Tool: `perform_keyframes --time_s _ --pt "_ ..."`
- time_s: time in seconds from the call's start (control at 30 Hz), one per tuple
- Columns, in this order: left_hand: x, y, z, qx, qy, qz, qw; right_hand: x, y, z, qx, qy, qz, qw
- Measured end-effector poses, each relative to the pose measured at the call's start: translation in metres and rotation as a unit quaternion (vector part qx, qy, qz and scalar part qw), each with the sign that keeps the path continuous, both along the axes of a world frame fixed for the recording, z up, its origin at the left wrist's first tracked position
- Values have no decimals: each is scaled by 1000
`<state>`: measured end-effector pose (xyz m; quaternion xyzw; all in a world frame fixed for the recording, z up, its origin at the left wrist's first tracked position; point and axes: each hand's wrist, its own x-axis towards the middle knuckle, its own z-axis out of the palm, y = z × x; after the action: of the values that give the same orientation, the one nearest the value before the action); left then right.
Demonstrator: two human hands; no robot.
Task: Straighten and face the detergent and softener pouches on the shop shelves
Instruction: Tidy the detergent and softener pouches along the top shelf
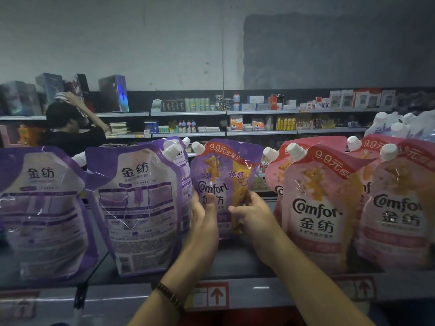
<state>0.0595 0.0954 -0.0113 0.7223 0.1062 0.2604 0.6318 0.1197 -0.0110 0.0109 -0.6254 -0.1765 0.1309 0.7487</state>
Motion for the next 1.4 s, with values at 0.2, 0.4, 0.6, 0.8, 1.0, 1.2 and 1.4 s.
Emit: perform_keyframes --time_s 0.2,0.4,0.6,0.8,1.0,1.2,1.4 --pt "-6 2 -9 -13 -9 -11 1000 -9 -7 -3 -25 -21 9 999" --pt "-21 0 -11 13 -17 -16 1000 -19 -14 -5 -8 -31 27 999" --pt "-33 -3 -11 28 -36 -17 999 -30 -21 -8 5 -38 39 999" --pt "-42 -5 -12 25 -39 -17 999 -47 -27 -11 20 -44 34 998" --pt "-54 -8 -13 47 -41 -7 998 -58 -34 -16 26 -41 35 998" --pt "-51 -3 -21 49 -39 -2 998 -65 -41 -20 46 -48 47 997" --pt "-56 -7 -18 64 -40 16 997 -71 -51 -21 37 -61 49 996"
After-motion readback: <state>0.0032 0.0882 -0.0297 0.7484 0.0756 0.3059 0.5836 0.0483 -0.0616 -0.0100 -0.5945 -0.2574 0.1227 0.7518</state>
